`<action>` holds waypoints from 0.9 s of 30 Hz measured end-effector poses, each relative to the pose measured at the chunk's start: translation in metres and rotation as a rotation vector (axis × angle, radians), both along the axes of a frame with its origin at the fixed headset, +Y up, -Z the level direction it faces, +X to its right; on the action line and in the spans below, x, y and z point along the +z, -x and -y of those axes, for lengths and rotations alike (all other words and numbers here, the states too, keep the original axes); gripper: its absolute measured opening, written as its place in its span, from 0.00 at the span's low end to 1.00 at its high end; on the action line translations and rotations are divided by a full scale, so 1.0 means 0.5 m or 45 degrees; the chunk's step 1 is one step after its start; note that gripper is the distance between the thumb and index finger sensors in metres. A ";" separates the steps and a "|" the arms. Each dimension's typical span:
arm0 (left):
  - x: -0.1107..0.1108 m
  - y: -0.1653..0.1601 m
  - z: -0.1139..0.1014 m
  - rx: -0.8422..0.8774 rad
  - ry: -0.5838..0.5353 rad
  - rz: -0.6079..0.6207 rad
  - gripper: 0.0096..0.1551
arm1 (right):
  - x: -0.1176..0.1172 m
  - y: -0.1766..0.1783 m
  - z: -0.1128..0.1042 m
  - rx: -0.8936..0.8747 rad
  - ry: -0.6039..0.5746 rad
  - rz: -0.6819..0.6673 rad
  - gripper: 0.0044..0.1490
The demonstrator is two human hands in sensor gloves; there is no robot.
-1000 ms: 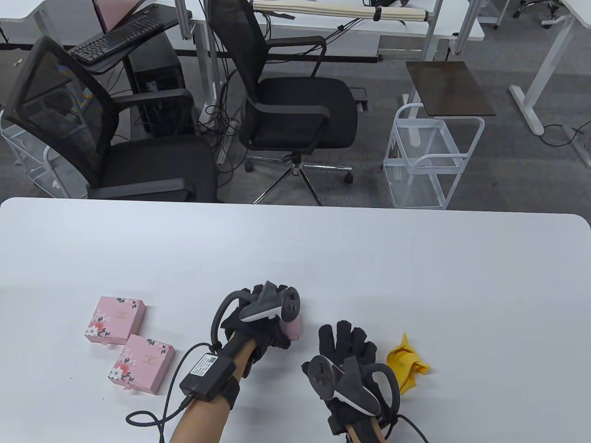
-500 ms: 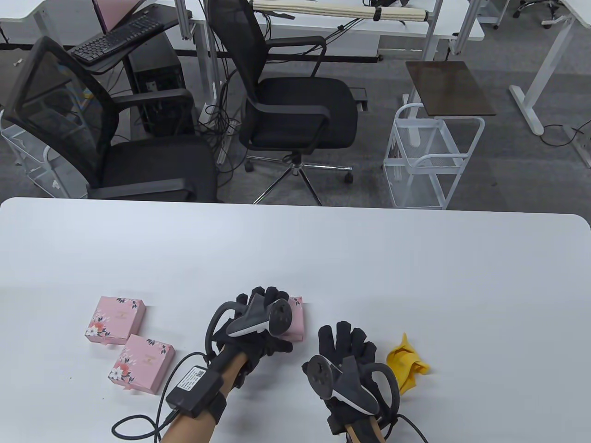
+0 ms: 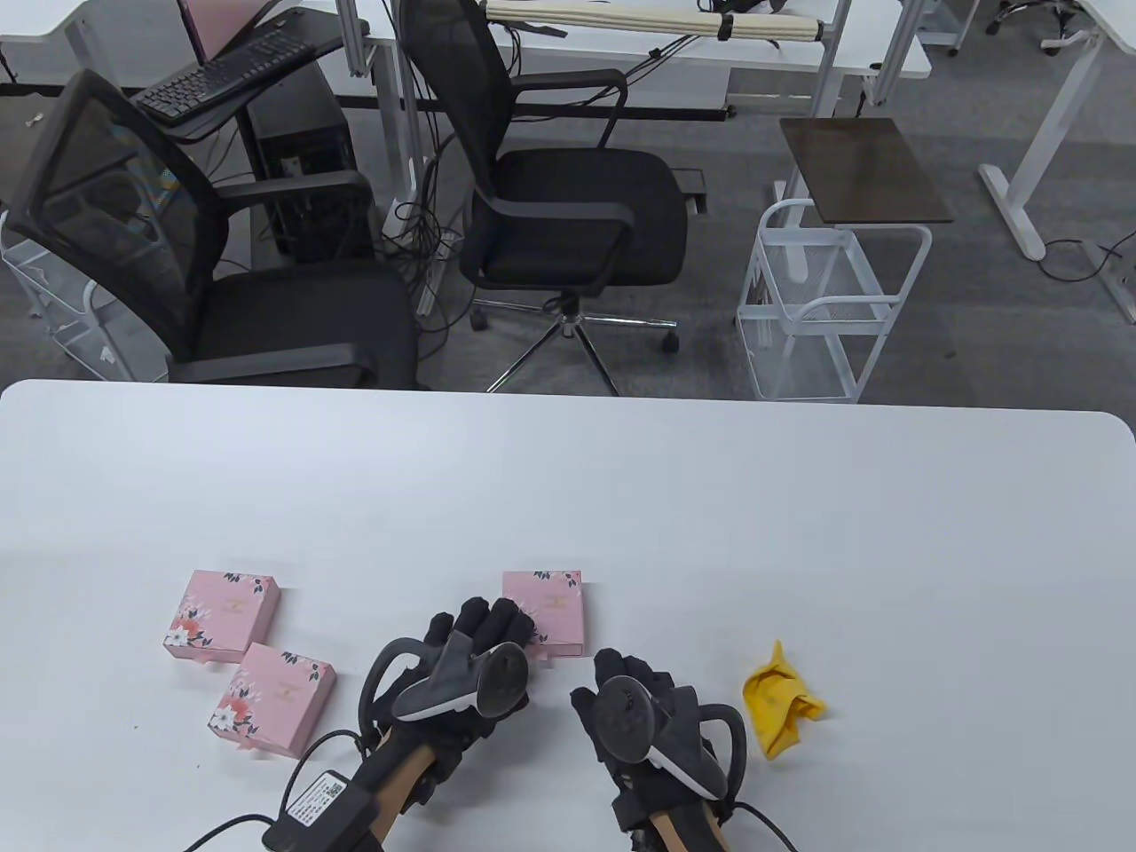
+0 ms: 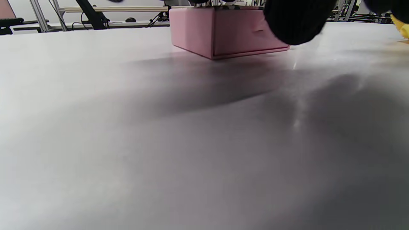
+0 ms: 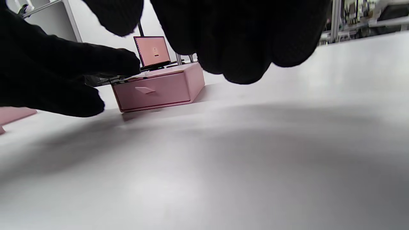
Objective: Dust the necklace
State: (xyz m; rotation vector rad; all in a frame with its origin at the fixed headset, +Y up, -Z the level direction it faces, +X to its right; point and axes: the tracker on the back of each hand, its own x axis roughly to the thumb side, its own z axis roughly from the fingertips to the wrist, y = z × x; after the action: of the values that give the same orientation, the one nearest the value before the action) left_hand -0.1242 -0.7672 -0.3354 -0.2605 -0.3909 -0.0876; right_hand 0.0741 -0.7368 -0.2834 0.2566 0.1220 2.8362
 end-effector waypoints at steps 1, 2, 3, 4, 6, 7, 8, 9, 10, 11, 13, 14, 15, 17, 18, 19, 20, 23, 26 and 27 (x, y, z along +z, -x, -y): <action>-0.002 0.002 0.003 0.015 0.008 -0.003 0.47 | -0.004 0.000 0.002 -0.028 0.026 0.011 0.33; -0.002 0.004 0.005 0.044 -0.015 -0.013 0.47 | -0.011 0.002 0.006 -0.069 0.064 0.028 0.31; -0.003 0.005 0.006 0.056 -0.024 -0.015 0.47 | -0.018 0.003 0.008 -0.097 0.105 0.045 0.30; -0.005 0.008 0.007 0.055 -0.013 -0.016 0.47 | -0.025 0.005 0.010 -0.137 0.153 0.066 0.28; -0.008 0.012 0.006 0.050 0.018 -0.027 0.47 | -0.038 0.010 0.015 -0.218 0.230 0.102 0.28; -0.009 0.014 0.005 0.065 0.011 -0.027 0.47 | -0.046 0.014 0.019 -0.264 0.278 0.132 0.29; -0.010 0.014 0.006 0.078 0.009 -0.029 0.47 | -0.052 0.018 0.022 -0.298 0.310 0.149 0.29; -0.011 0.016 0.006 0.086 0.015 -0.031 0.47 | -0.061 0.026 0.026 -0.362 0.354 0.212 0.30; -0.013 0.018 0.006 0.092 0.027 -0.032 0.47 | -0.066 0.031 0.028 -0.401 0.375 0.256 0.30; -0.013 0.019 0.007 0.099 0.028 -0.032 0.46 | -0.071 0.035 0.031 -0.439 0.395 0.297 0.30; -0.015 0.020 0.009 0.097 0.019 -0.038 0.47 | -0.083 0.047 0.040 -0.549 0.446 0.391 0.30; -0.015 0.021 0.009 0.097 0.021 -0.038 0.47 | -0.087 0.053 0.045 -0.589 0.474 0.445 0.30; -0.015 0.021 0.010 0.104 0.029 -0.036 0.48 | -0.091 0.057 0.049 -0.606 0.499 0.474 0.30; -0.016 0.020 0.011 0.106 0.032 -0.036 0.48 | -0.100 0.063 0.057 -0.606 0.551 0.502 0.31; -0.015 0.020 0.010 0.104 0.031 -0.037 0.48 | -0.103 0.066 0.062 -0.615 0.560 0.524 0.32; -0.014 0.019 0.011 0.099 0.029 -0.036 0.48 | -0.105 0.068 0.066 -0.635 0.564 0.542 0.32; -0.014 0.019 0.011 0.090 0.027 -0.036 0.48 | -0.108 0.069 0.072 -0.670 0.589 0.566 0.33; -0.015 0.019 0.011 0.089 0.038 -0.034 0.49 | -0.114 0.071 0.086 -0.753 0.642 0.608 0.33; -0.017 0.024 0.013 0.109 0.068 -0.027 0.49 | -0.118 0.075 0.094 -0.817 0.662 0.644 0.32; -0.018 0.025 0.013 0.115 0.069 -0.027 0.49 | -0.119 0.076 0.096 -0.830 0.661 0.658 0.31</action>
State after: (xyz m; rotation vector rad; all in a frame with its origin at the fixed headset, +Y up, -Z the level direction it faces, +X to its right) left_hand -0.1365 -0.7736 -0.3443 -0.2970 -0.3838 0.0144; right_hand 0.0359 -0.7847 -0.3427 -0.4630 0.5368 2.0464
